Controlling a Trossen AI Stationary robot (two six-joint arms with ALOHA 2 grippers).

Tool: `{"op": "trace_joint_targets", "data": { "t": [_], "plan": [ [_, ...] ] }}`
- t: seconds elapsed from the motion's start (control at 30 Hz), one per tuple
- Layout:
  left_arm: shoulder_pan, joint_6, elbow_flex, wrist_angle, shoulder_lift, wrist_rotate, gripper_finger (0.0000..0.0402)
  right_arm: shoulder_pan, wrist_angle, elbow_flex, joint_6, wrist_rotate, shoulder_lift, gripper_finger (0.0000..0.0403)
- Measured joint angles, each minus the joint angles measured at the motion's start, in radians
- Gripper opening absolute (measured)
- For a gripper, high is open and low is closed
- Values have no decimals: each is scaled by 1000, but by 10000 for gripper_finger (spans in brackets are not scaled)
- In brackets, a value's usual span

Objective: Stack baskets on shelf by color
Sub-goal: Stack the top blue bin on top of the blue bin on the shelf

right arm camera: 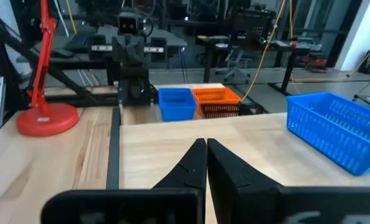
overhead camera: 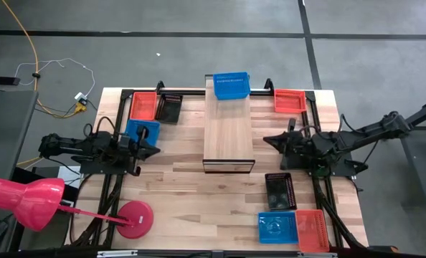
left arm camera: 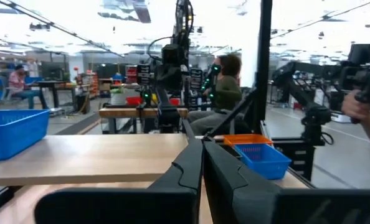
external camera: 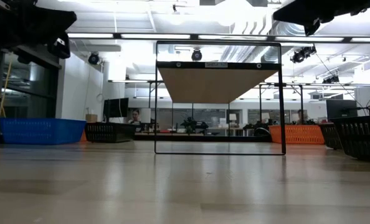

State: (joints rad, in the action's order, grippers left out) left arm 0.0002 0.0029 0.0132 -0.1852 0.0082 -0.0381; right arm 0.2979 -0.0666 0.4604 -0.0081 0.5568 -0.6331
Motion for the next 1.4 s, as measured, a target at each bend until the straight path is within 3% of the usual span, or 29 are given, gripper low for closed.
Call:
{"op": "trace_joint_targets", "data": {
  "t": [0.33, 0.47, 0.6, 0.77, 0.93, 1.03, 1.23, 1.4],
  "plan": [
    [0, 0, 0, -15, 0, -150, 3, -51, 17, -2, -6, 45, -6, 0],
    [0, -13, 0, -10, 21, -271, 11, -63, 24, -2, 8, 41, -7, 0],
    [0, -51, 26, 2, 98, -352, 49, -73, 16, -2, 8, 44, -7, 0],
    [0, -113, 157, 43, 307, -483, 124, -97, -9, -2, 9, 39, -7, 0],
    [32, -226, 392, 300, 583, -727, 191, -109, -12, -2, 11, 38, -7, 0],
    [90, -365, 565, 571, 730, -786, 218, -108, -12, -2, 11, 38, -7, 0],
    [244, -661, 802, 1020, 927, -738, 238, -108, 17, -2, 11, 33, -7, 0],
    [389, -778, 838, 1214, 994, -645, 238, -108, 25, -2, 11, 30, -7, 0]
  ]
}}
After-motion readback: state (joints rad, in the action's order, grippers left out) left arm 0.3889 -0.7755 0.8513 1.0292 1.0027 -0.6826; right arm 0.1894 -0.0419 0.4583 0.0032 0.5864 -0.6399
